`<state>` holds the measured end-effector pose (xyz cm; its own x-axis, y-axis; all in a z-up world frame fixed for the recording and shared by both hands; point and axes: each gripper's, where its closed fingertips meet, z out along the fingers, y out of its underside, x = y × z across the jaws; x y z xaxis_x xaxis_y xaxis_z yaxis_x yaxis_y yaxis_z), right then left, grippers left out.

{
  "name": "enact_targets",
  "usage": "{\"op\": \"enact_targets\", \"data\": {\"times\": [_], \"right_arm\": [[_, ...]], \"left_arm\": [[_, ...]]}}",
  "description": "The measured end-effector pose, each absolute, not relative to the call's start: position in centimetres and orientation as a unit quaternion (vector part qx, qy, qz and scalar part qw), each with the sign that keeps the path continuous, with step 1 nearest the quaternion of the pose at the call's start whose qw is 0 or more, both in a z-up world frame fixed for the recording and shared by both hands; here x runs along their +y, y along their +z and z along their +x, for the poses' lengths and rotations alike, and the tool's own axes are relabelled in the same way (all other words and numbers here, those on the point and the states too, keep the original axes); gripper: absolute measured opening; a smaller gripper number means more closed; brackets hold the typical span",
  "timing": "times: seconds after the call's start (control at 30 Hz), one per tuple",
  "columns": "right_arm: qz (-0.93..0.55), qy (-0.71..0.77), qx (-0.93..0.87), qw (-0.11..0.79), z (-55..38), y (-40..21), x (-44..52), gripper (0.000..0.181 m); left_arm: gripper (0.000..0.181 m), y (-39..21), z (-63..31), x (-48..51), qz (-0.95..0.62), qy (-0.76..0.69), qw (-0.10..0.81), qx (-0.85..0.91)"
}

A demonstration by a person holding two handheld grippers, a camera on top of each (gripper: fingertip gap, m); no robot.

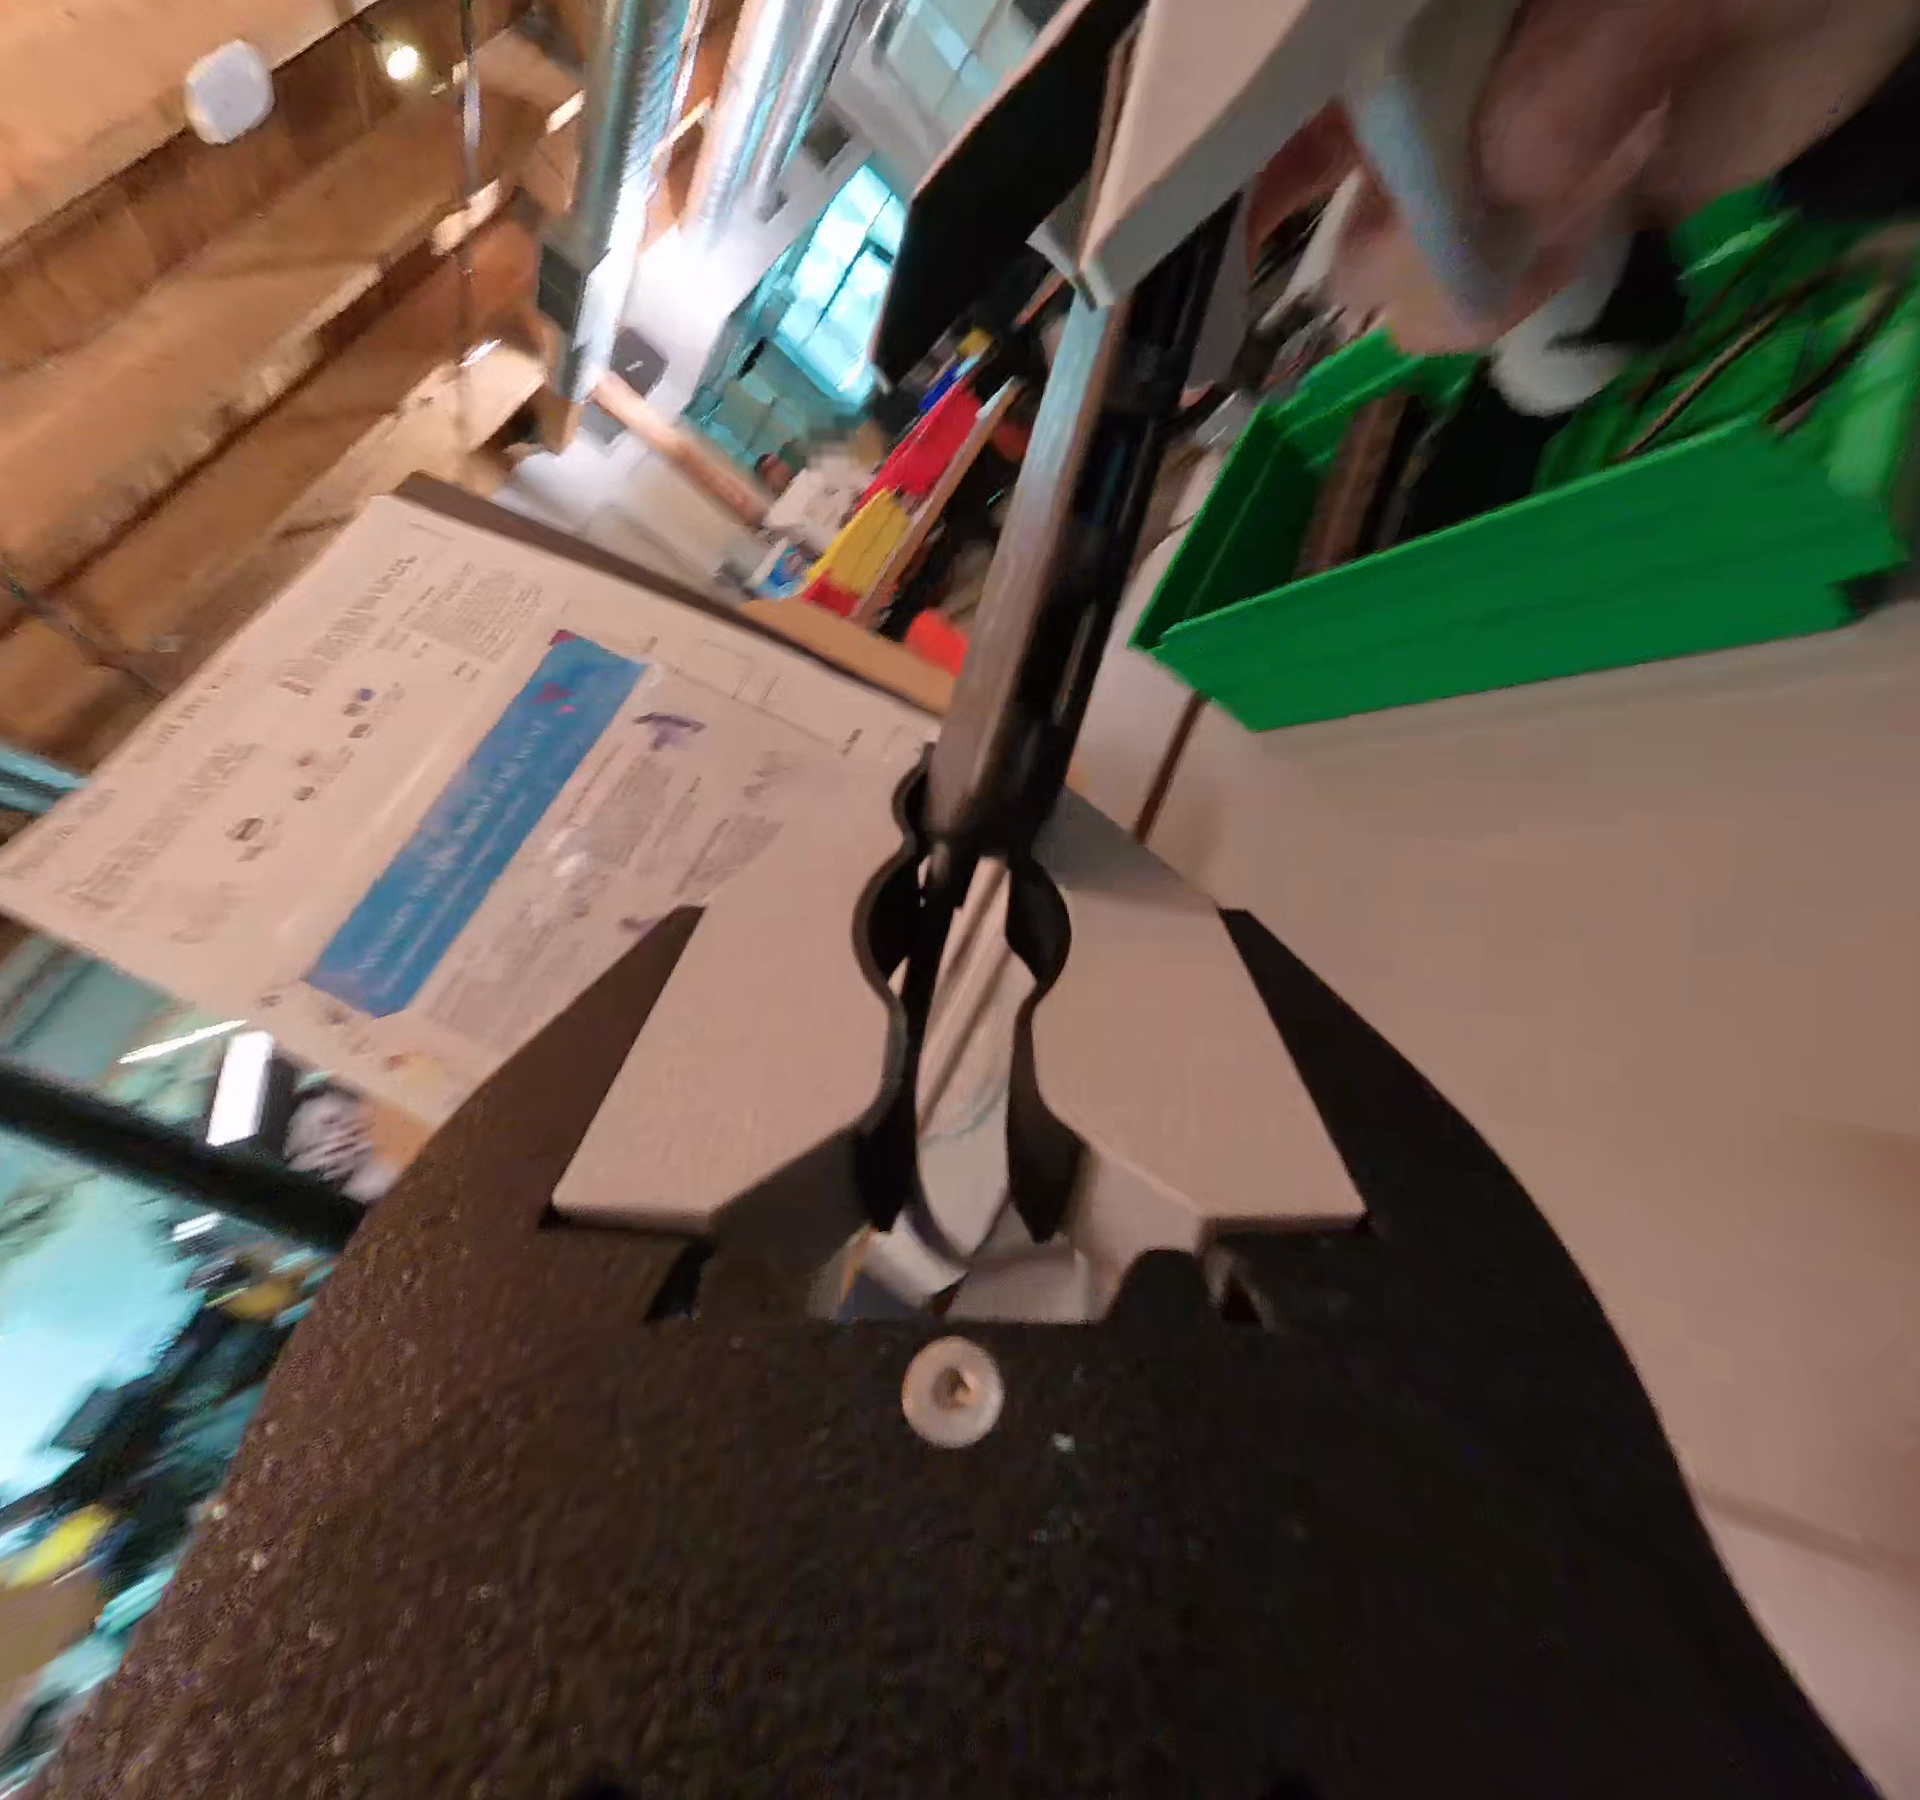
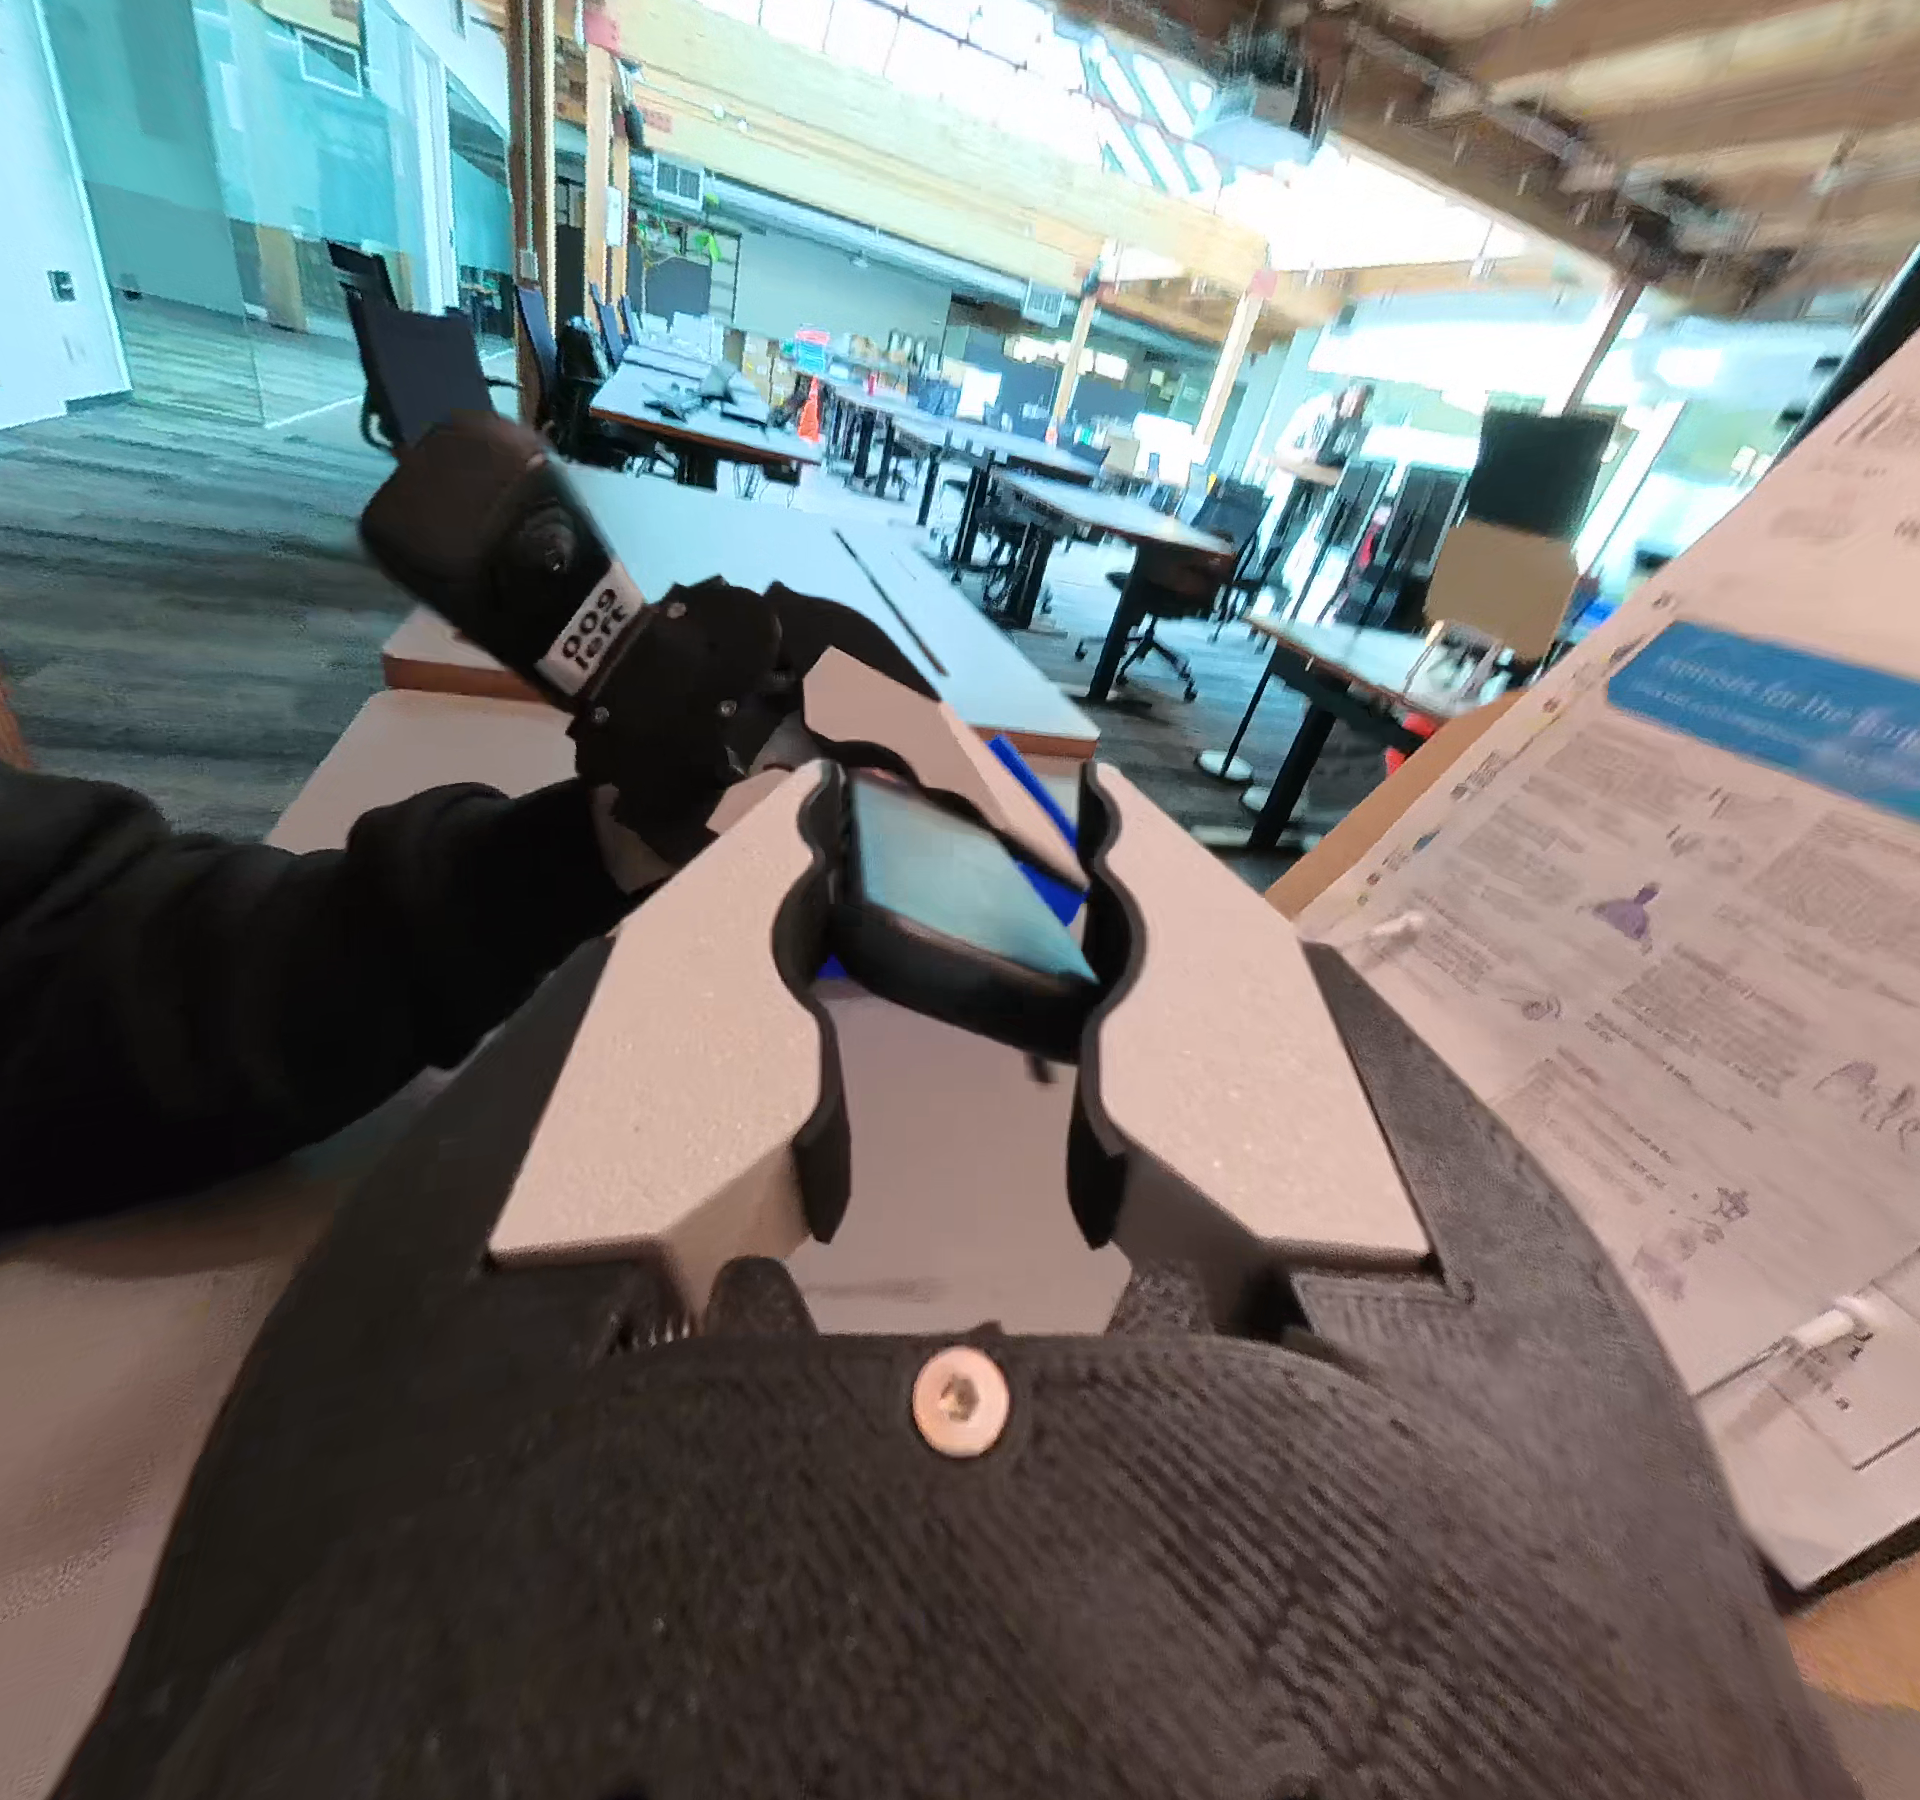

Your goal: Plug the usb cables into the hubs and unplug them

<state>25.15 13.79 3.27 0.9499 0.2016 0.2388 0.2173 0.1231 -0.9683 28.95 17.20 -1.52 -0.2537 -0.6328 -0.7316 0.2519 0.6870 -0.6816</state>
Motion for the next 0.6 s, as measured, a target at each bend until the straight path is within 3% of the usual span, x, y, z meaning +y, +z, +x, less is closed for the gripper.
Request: {"op": "enact_targets", "data": {"times": [0.07,0.2,0.33,0.43,0.5,0.6], "right_arm": [[-0.637,-0.018,-0.185,0.748,24.8,3.8,12.9,0.038],[-0.603,0.008,-0.195,0.773,24.6,4.8,11.5,0.052],[-0.569,0.054,-0.188,0.798,24.8,5.4,10.8,0.051],[-0.562,0.079,-0.194,0.8,24.4,5.3,11.2,0.037],[-0.568,0.084,-0.215,0.79,23.6,4.9,11.6,0.013],[-0.588,0.044,-0.208,0.78,24.1,5.0,12.2,0.011]], "left_arm": [[0.006,-1.3,28.2,16.4,-0.138,-0.436,0.549,0.7],[0.006,-1.1,27.5,14.9,-0.162,-0.546,0.44,0.694],[0.006,-0.5,26.0,12.6,-0.154,-0.687,0.274,0.655],[0.006,-1.3,25.7,11.7,-0.143,-0.717,0.204,0.651],[0.007,-1.5,26.0,11.4,-0.147,-0.73,0.189,0.64],[0.008,-1.5,26.1,11.5,-0.152,-0.745,0.169,0.627]]}}
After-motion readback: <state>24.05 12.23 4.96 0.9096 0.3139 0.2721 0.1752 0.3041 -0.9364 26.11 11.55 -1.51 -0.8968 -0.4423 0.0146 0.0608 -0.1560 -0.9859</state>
